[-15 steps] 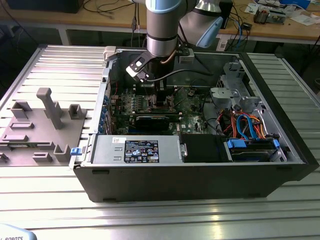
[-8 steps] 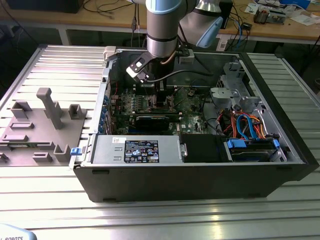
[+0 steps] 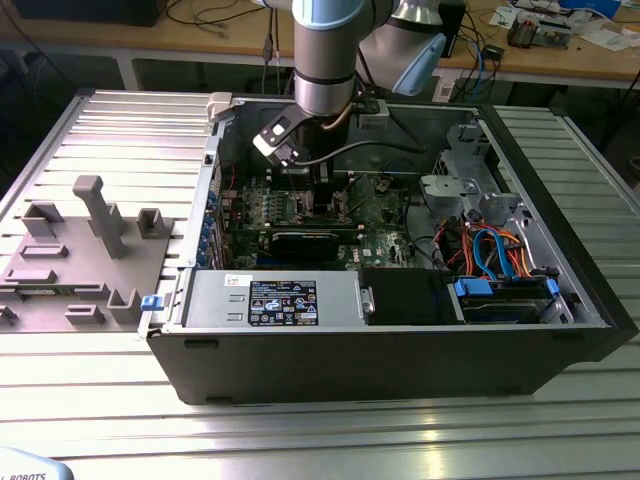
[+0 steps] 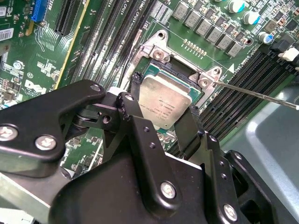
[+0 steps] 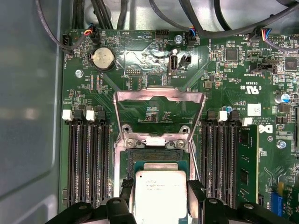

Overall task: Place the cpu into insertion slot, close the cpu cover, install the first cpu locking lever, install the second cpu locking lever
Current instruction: 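Place the cpu into insertion slot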

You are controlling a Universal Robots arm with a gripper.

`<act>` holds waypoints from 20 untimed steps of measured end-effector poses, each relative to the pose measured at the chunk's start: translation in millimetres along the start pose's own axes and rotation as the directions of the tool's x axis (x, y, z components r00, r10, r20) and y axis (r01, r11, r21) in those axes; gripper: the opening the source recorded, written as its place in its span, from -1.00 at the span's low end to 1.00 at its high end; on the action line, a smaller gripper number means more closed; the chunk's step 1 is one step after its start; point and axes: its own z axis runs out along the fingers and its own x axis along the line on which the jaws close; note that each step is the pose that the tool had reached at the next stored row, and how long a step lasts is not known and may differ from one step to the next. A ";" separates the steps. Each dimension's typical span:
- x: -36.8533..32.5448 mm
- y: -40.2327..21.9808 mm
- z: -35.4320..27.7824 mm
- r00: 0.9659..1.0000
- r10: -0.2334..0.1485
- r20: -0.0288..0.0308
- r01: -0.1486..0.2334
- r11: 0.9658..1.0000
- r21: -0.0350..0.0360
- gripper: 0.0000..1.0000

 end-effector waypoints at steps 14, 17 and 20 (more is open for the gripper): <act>0.3 1.7 1.7 1.000 0.000 0.003 0.000 1.000 0.000 0.09; 0.5 2.2 1.9 1.000 0.000 0.004 0.000 1.000 0.000 0.09; 0.6 2.8 2.2 1.000 0.000 0.005 0.000 1.000 0.000 0.09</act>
